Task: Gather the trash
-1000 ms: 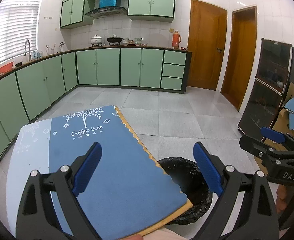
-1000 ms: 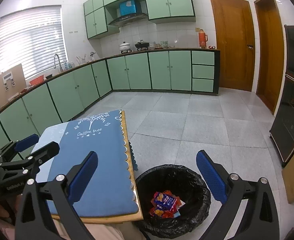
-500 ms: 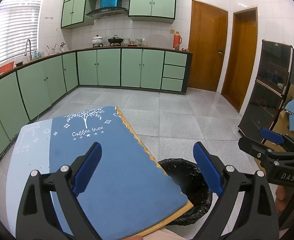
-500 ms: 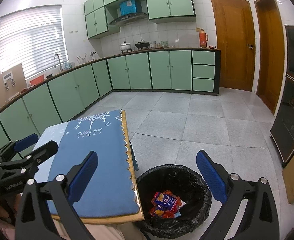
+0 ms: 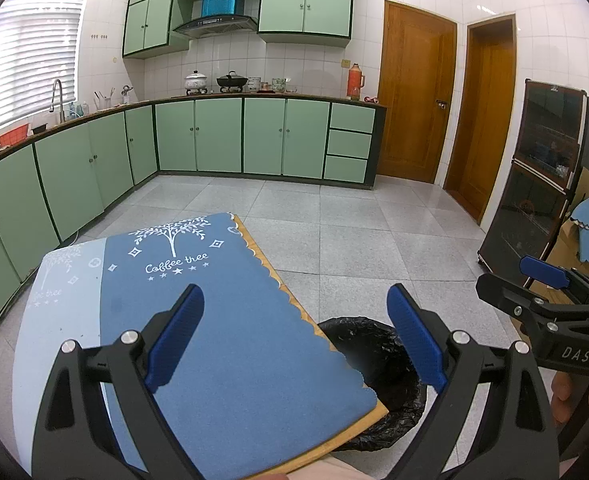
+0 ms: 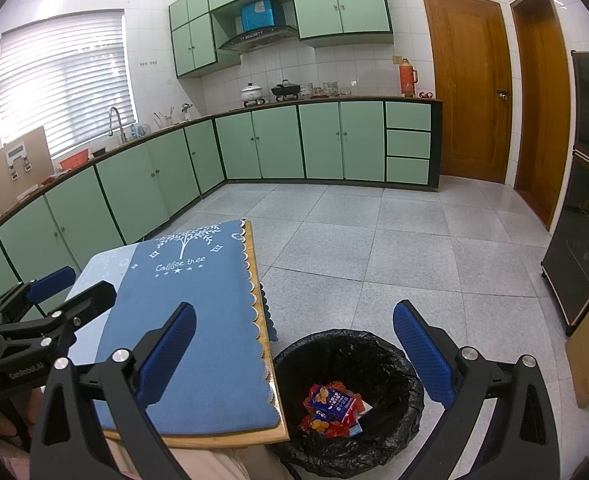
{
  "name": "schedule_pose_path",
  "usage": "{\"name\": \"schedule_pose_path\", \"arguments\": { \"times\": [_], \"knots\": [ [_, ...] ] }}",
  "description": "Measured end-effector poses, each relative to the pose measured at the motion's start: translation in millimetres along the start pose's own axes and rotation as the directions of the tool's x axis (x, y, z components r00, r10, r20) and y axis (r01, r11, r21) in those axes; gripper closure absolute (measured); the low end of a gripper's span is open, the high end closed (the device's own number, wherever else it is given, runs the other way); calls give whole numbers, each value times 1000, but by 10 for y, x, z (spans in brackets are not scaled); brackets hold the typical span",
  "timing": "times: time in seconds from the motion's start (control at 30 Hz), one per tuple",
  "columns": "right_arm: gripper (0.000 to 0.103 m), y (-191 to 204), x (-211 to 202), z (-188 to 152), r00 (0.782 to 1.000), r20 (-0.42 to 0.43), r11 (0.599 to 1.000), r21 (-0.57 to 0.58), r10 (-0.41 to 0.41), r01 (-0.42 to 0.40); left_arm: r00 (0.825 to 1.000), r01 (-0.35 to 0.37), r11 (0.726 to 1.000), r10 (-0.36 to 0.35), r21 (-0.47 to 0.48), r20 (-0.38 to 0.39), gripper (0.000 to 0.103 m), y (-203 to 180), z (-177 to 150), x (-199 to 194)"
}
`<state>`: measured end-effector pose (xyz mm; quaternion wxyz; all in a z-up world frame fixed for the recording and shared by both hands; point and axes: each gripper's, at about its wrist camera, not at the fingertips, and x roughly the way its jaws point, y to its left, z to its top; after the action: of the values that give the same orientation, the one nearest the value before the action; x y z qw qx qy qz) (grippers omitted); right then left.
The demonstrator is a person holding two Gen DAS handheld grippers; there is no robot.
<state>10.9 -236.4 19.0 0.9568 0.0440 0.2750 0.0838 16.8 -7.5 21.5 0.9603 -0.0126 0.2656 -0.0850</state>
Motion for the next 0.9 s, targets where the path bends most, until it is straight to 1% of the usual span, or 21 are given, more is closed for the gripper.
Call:
{"name": "schedule_pose_path", "arguments": {
  "times": [0.9],
  "knots": [
    [6,11,9,-7,1000,0,1000,0,3,-3,1000,0,1000,0,-2,-3,13,25,-5,0]
  ]
}}
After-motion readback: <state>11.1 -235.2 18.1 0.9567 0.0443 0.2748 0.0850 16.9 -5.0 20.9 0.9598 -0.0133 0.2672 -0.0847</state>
